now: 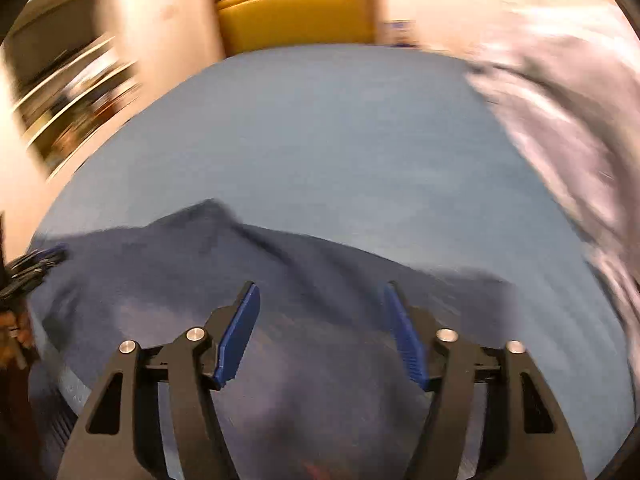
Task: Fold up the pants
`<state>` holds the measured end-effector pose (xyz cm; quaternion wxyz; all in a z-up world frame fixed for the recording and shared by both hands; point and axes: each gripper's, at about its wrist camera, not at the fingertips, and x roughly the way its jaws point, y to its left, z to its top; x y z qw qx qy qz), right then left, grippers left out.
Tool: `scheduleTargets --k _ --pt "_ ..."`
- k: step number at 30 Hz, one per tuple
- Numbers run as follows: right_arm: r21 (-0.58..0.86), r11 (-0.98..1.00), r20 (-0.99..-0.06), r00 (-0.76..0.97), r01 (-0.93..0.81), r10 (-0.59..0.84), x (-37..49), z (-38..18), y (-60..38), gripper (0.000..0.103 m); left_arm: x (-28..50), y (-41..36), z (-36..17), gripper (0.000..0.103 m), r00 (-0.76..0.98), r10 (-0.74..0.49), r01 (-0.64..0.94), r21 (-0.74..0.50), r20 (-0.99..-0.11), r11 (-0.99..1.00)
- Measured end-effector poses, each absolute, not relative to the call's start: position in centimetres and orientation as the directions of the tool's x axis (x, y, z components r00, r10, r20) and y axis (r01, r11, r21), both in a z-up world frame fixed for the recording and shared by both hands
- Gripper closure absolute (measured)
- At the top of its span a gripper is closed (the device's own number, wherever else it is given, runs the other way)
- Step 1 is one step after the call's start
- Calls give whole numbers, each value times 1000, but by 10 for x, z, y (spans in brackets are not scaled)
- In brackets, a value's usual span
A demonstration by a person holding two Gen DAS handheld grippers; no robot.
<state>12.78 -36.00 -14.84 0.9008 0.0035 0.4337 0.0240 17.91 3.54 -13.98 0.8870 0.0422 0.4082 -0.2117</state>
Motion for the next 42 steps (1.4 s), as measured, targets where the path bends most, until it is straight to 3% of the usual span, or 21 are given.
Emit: scheduleTargets --k 2,7,9,12,16,19,23,25,26,28,29,31,35,40,42 --pt "45 997 -809 583 -68 76 171 -177 -353 51 182 19 -149 86 555 -349 413 -115 -755 904" --pt "5 997 -834 551 73 -36 219 -237 -386 56 200 12 -157 86 555 -351 406 -123 -754 906" --pt "38 996 -812 583 87 -20 215 -240 -395 56 205 1 -154 73 610 -345 415 -84 -714 906" --pt "-9 996 -795 604 87 -60 208 -243 -388 55 224 -15 -159 67 602 -382 456 -91 -701 886" --pt "-20 996 -783 618 89 -71 205 -249 -384 54 260 -20 -178 65 586 -269 416 -1 -765 909" --pt "-20 996 -781 620 90 -71 206 -248 -381 54 282 36 -175 65 620 -137 221 5 -772 975" --pt "-23 996 -779 622 90 -74 210 -249 -377 53 270 58 -157 65 641 -219 268 -53 -735 962" --pt "-21 996 -779 623 90 -73 207 -249 -373 53 253 43 -157 56 620 -273 375 -28 -735 927" --pt "-21 996 -779 623 90 -73 207 -248 -374 53 249 42 -163 49 611 -244 385 13 -753 923" --pt "-22 996 -779 622 91 -74 208 -248 -374 53 254 54 -181 44 591 -140 328 78 -795 941" --pt "-22 996 -779 622 91 -74 208 -248 -374 53 258 74 -181 37 592 -151 272 19 -792 962" --pt "-22 996 -778 624 91 -74 207 -248 -375 53 262 109 -172 39 623 -7 78 54 -782 995" --pt "-24 996 -777 625 91 -75 207 -247 -375 53 230 157 -147 40 661 24 -59 -20 -750 998" --pt "-25 995 -774 628 97 -81 203 -235 -374 51 170 157 -144 53 640 -132 5 -168 -757 986" --pt "15 991 -716 693 131 -81 179 -205 -379 42 149 141 -150 55 625 -191 35 -217 -757 976"
